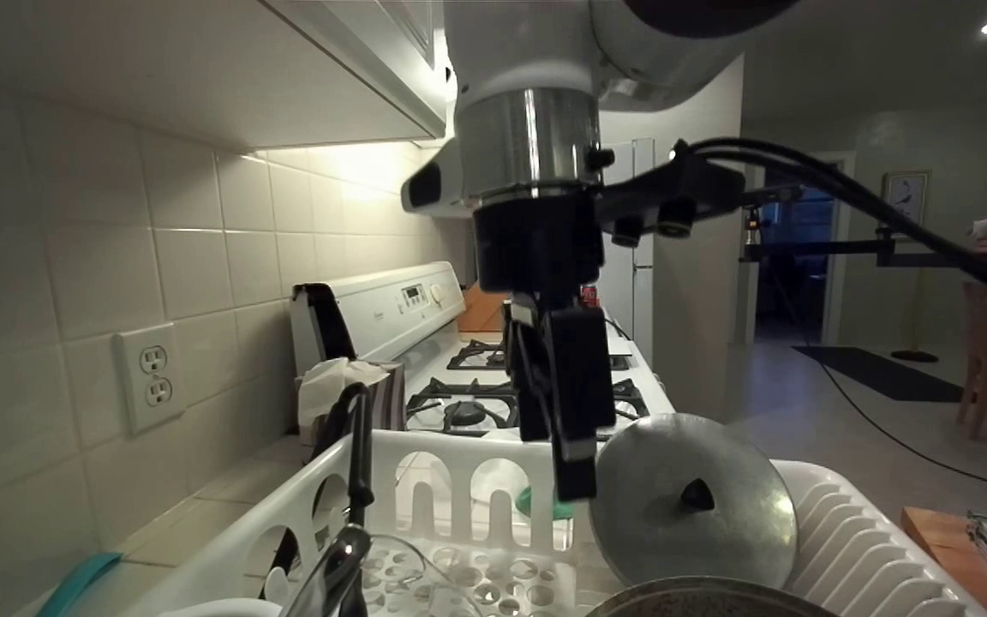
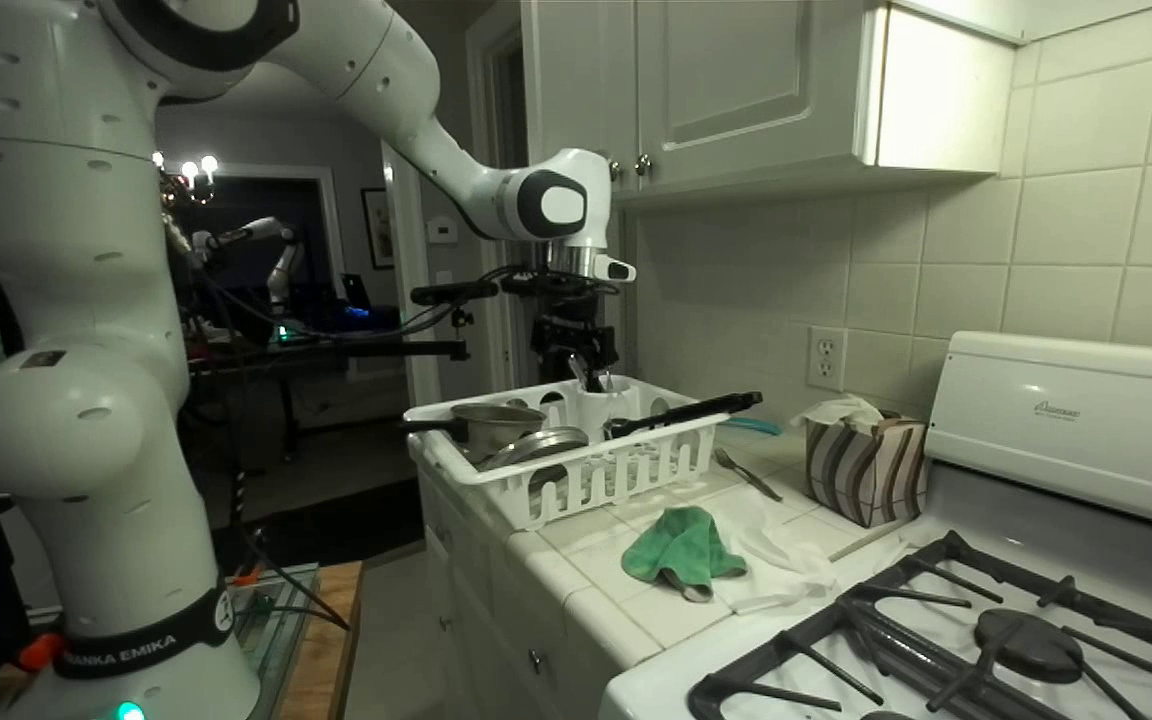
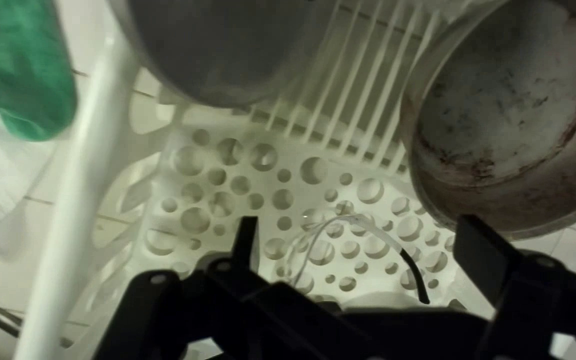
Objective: Put the pan on the stove, then close it
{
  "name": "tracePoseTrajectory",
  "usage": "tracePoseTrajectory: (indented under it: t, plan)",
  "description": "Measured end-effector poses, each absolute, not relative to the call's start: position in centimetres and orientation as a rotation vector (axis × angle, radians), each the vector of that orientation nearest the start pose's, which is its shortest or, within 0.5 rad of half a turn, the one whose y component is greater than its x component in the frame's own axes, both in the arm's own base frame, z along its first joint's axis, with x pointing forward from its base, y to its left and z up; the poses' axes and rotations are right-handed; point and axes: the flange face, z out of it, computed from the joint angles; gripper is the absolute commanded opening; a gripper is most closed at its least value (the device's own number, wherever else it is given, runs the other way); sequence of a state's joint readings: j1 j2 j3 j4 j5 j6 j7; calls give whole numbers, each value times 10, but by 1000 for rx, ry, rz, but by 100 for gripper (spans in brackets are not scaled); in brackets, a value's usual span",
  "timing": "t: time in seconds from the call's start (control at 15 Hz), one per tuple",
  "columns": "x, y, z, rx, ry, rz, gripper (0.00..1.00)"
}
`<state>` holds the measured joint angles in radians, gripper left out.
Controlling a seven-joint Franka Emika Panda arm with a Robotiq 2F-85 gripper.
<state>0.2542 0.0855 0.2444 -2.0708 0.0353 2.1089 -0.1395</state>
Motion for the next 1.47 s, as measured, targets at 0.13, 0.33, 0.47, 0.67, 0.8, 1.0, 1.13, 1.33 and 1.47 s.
tracePoseTrajectory:
  t: [0.13,0.33,0.47,0.67,0.8,1.0,1.13,1.33,1.47]
  plan:
    - [474,288,363,-2952,-884,58,100]
    - [452,293,332,-2943,-782,37,74]
    - [443,290,315,-2931,-744,30,59]
    - [435,285,299,-2922,-709,24,38]
    - [433,284,296,-2923,-708,27,23]
    - [435,284,297,-2922,-718,21,1]
    - [436,286,300,-2924,-736,15,0]
    - [436,291,309,-2933,-800,30,1]
    - [430,297,320,-2945,-834,40,1]
